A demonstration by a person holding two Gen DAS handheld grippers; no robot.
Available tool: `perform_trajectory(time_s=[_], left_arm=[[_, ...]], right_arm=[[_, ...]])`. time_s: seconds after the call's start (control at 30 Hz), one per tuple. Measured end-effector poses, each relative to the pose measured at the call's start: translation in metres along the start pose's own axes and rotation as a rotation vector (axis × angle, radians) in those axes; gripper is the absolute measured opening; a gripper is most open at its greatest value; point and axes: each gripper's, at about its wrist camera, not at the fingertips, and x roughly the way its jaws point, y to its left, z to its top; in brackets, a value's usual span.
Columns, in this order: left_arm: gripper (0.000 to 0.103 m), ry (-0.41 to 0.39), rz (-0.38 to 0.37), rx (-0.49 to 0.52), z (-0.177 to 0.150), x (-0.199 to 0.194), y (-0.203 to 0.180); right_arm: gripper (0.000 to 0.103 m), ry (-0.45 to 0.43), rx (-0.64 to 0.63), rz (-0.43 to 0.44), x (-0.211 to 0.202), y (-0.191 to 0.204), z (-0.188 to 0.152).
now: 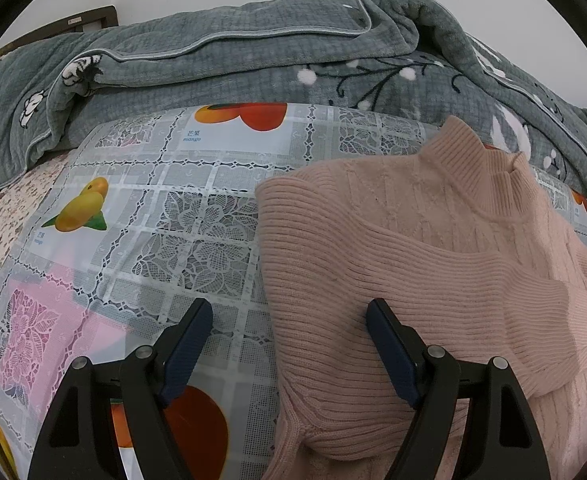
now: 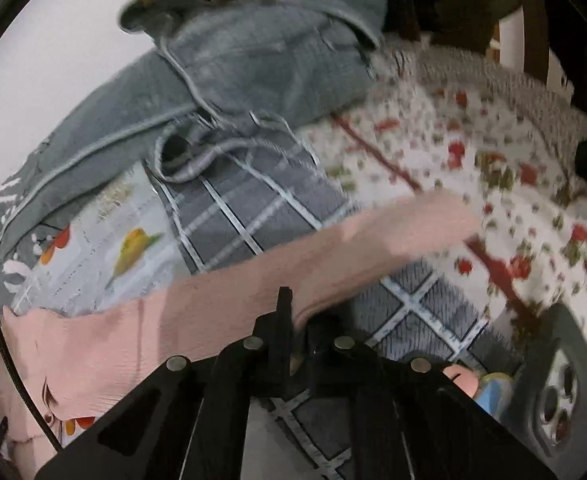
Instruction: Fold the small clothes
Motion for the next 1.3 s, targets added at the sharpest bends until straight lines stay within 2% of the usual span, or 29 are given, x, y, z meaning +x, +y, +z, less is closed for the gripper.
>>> perform_trajectory(time_s=[0.1,0.17,0.27,0.4,0.47,0.57,0.63,0.77,0.83,0.9,0.93,0.97,1.07,1.17,1.3], left_arm=[[0.080,-0.002,-0.015,-0.005,-0.001,0.000,0.001],[0.081,-0.004,-0.031,-0.007,-0.001,-0.001,0.001],[0.081,-0.012,-0.094,-0.028,-0.002,-0.006,0.005],[0.082,-0.060,-0.171,-0.087,-0.004,-0.025,0.021],[0.082,-0.082,-0.185,-0.116,-0.004,-0.034,0.031],[0.082,-0.124,-0.188,-0.160,-0.003,-0.047,0.053],[0.083,-0.154,-0.194,-0.202,-0.004,-0.055,0.071],[0.084,-0.153,-0.163,-0.248,-0.006,-0.055,0.096],[0.084,-0.140,-0.139,-0.270,-0.007,-0.051,0.107],[0.084,-0.125,-0.152,-0.306,-0.010,-0.048,0.116],[0.084,-0.119,-0.168,-0.323,-0.010,-0.047,0.120],[0.084,-0.115,-0.180,-0.332,-0.011,-0.046,0.121],[0.084,-0.099,-0.221,-0.328,-0.011,-0.043,0.117],[0.084,-0.095,-0.263,-0.287,-0.008,-0.042,0.101],[0.084,-0.084,-0.320,-0.231,-0.005,-0.042,0.075]], right_arm=[[0.006,-0.094,-0.075,-0.031,-0.026,0.019,0.006],[0.005,-0.138,-0.105,-0.022,-0.043,0.034,0.012],[0.005,-0.198,-0.173,-0.008,-0.069,0.068,0.022],[0.005,-0.300,-0.319,0.026,-0.112,0.140,0.024],[0.005,-0.346,-0.404,0.074,-0.137,0.187,0.015],[0.005,-0.368,-0.497,0.159,-0.166,0.250,-0.004],[0.005,-0.369,-0.563,0.240,-0.180,0.296,-0.024],[0.005,-0.325,-0.676,0.414,-0.188,0.383,-0.082],[0.006,-0.252,-0.740,0.494,-0.178,0.421,-0.121],[0.017,-0.095,-0.813,0.589,-0.154,0.449,-0.160],[0.034,-0.016,-0.838,0.637,-0.141,0.456,-0.178],[0.038,0.017,-0.847,0.646,-0.133,0.458,-0.190],[0.039,0.060,-0.866,0.596,-0.118,0.440,-0.208],[0.042,0.024,-0.843,0.556,-0.122,0.402,-0.198],[0.052,-0.054,-0.768,0.418,-0.119,0.329,-0.162]])
